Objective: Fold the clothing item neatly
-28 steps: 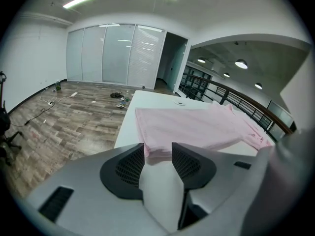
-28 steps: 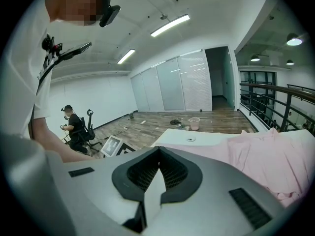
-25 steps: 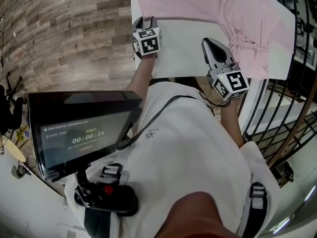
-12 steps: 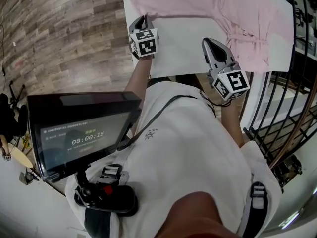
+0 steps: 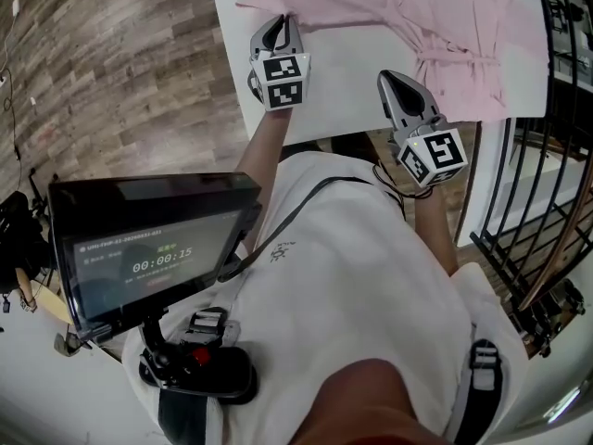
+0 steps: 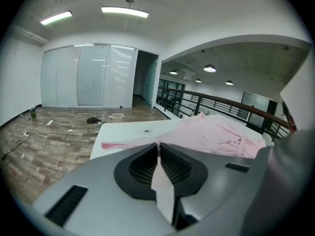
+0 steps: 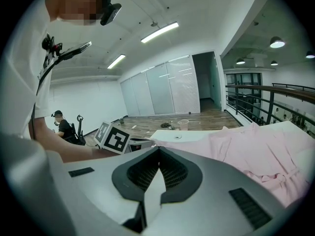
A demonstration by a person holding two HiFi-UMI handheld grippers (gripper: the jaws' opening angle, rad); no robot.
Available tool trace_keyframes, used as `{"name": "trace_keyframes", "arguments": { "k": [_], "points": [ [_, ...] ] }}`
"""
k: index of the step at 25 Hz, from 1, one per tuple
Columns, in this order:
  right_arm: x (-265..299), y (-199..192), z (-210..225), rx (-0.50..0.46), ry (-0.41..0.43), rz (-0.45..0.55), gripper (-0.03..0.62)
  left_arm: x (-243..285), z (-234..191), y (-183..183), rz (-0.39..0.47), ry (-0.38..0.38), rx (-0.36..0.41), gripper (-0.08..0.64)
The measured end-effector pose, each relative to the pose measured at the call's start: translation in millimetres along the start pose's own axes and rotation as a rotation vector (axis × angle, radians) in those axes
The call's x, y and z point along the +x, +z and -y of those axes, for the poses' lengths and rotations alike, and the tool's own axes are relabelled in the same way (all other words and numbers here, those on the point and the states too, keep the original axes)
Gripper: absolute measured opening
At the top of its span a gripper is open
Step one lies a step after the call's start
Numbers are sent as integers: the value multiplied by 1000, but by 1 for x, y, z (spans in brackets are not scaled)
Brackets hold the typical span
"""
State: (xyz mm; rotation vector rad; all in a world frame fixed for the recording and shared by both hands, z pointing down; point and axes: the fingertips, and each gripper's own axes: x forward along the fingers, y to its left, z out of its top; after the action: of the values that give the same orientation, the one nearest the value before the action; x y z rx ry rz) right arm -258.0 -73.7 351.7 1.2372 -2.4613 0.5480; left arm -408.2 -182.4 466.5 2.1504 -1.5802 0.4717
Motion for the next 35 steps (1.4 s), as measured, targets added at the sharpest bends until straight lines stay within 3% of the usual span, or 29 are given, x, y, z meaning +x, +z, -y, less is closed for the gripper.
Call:
{"name": "trace_keyframes", "arguments": {
  "k": [6, 13, 18, 26, 35],
  "points": [
    [-27, -2, 17, 25, -38, 43, 3, 3, 49, 26, 50, -71, 94, 23],
    [-84, -11, 73, 64, -69, 101, 3, 12, 131, 51, 75, -102, 179, 23],
    [-101, -12, 104, 84, -73, 122, 3, 27, 166, 75, 114, -115, 223, 23],
    [-165, -25, 196, 100, -49, 139, 3, 65, 276, 77, 85, -86, 256, 23],
    [-194, -22, 235, 101, 13, 141, 3, 72, 306, 81, 63, -14, 257, 23]
  ]
}}
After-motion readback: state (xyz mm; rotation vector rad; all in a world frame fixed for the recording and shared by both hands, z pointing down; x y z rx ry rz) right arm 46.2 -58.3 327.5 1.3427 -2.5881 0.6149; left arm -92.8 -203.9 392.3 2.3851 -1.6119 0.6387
